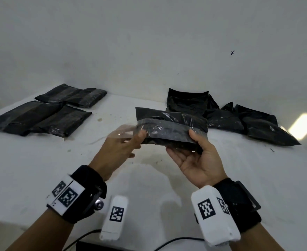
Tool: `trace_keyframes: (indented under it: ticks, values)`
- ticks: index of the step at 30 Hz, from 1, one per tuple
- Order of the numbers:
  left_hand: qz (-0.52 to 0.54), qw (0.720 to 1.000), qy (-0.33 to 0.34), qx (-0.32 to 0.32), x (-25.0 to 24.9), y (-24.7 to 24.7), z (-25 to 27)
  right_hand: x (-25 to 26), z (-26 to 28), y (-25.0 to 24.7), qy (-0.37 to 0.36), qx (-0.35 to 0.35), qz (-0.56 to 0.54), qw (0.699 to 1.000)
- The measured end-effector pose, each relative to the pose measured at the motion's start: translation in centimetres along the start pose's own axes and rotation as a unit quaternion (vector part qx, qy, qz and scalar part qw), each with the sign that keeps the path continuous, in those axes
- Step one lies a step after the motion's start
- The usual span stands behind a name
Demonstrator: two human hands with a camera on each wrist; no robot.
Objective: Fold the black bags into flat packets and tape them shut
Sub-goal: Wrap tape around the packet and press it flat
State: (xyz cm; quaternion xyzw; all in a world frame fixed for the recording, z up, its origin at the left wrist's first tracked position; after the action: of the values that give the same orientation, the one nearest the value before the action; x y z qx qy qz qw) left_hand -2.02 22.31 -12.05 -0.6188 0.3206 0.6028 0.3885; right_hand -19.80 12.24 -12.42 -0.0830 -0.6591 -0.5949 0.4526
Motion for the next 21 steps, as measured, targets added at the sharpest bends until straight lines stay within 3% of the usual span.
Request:
trace_keyframes:
  ticks: [4,8,15,18,21]
  values:
    - [-0.170,0.982,-0.052,0.062,1.7,-0.4,-0.2,0.5,-0.1,-0.3,0.003,-0.016,-0.015,1.000]
    - [-0.233,0.966,-0.096,0.061,2.9,-0.6,-0.2,1.0,-0.4,-0.2,0.000,-0.020,-0.021,1.000]
    - [-0.312,0.942,-0.100,0.072,1.9,-2.9,1.1,1.5,-0.9,-0.3,-0.042,-0.028,-0.010,0.999]
    - [-0.346,0.936,-0.046,0.037,-0.9,-3.7,2.4,1.7,-1.2,-0.6,-0.074,-0.040,0.013,0.996]
    - [-0.239,0.969,0.040,-0.039,-4.0,-3.4,2.9,1.6,-1.3,-0.6,-0.094,-0.043,0.026,0.994]
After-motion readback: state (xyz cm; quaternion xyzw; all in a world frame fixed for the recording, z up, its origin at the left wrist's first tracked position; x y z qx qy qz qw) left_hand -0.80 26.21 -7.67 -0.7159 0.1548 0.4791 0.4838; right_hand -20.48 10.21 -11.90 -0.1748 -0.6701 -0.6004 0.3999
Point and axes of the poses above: each hand's wrist, its own z-axis away from the middle knuckle, its own y-axis out of the palm, x = y × z, the point moved 4 cm from there along -z, towards the middle knuckle, and after that the axes turned 10 degrees about -y, right-handed, at the moved point
